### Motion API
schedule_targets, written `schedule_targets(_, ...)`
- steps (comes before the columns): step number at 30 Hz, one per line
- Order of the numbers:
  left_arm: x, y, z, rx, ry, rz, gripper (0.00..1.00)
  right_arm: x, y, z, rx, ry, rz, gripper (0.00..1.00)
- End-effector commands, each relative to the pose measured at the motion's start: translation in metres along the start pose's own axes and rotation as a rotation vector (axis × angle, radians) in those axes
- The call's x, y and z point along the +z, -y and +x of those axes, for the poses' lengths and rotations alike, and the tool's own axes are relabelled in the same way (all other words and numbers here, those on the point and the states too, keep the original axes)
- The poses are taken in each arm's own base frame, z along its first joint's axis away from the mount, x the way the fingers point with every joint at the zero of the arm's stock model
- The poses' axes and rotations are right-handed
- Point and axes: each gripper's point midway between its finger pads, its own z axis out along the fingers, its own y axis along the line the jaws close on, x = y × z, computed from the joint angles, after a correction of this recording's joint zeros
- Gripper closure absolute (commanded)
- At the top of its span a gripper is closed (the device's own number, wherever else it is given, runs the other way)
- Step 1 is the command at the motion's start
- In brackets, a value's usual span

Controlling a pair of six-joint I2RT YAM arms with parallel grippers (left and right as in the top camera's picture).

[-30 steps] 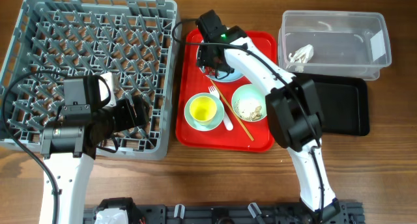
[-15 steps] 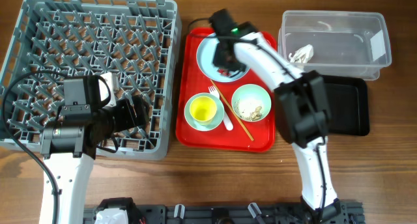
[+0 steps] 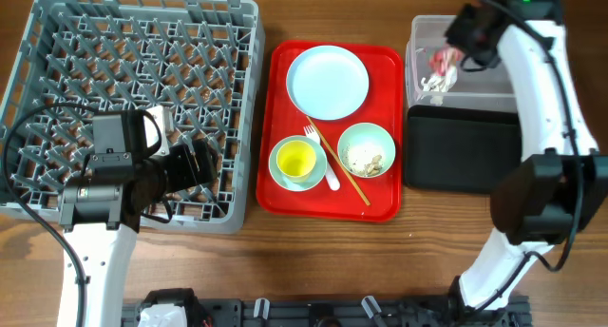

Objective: Sort waste into correct bins and load items into the dishwasher rack
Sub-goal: 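Grasp the red wrapper with the right gripper and drop it in the bin, then reach the right gripper to the rice bowl and grip its rim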

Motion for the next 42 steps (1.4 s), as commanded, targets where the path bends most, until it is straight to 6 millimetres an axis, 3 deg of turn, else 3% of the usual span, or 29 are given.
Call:
schedule_targets(1,-0.004,0.004,-0.006,-0.004,0.016,0.019,0.00,-0.004,0.004,-0.014,-0.011,0.000,-0.071,0.51)
schedule_targets(6,-0.004,0.004,-0.006,-0.004,0.016,0.019,0.00,-0.055,-0.028,0.009,-0.246,-0.064,-0.329,0.37)
schedule_targets(10,-0.004,0.004,-0.006,-0.003,0.016,0.019,0.00,-0.087,-0.006,0.042,-0.263,-0.161,-0.288,0.35)
schedule_targets(17,-0.004,0.004,-0.006,-0.004,0.016,0.019,0.00,-0.115,0.020,0.101,-0.344,-0.307,-0.245,0.38)
schedule_targets(22,-0.004,0.005,-0.006,-0.003,0.016,0.019,0.00,-0.124,-0.005,0.146,-0.477,-0.261,-0.315,0.36)
schedule_targets(26,-0.004,0.004,-0.006,-0.004,0.016,0.019,0.00,-0.099,-0.039,0.197,-0.590,-0.294,-0.360,0.34)
schedule_targets(29,-0.004,0.004,-0.006,-0.004,0.016,0.019,0.00,-0.070,-0.059,0.231,-0.631,-0.314,-0.361,0.35)
schedule_targets(36,-0.004,0.005,-0.006,-0.003,0.016,0.019,0.00,-0.001,-0.087,0.266,-0.607,-0.328,-0.256,0.36)
schedule_targets(38,-0.004,0.004,-0.006,-0.004,0.016,0.019,0.00,0.021,-0.089,0.275,-0.567,-0.360,-0.224,0.36)
schedule_targets(42,-0.004,0.004,-0.006,-0.004,0.016,0.019,0.00,0.054,-0.085,0.290,-0.486,-0.412,-0.159,0.47)
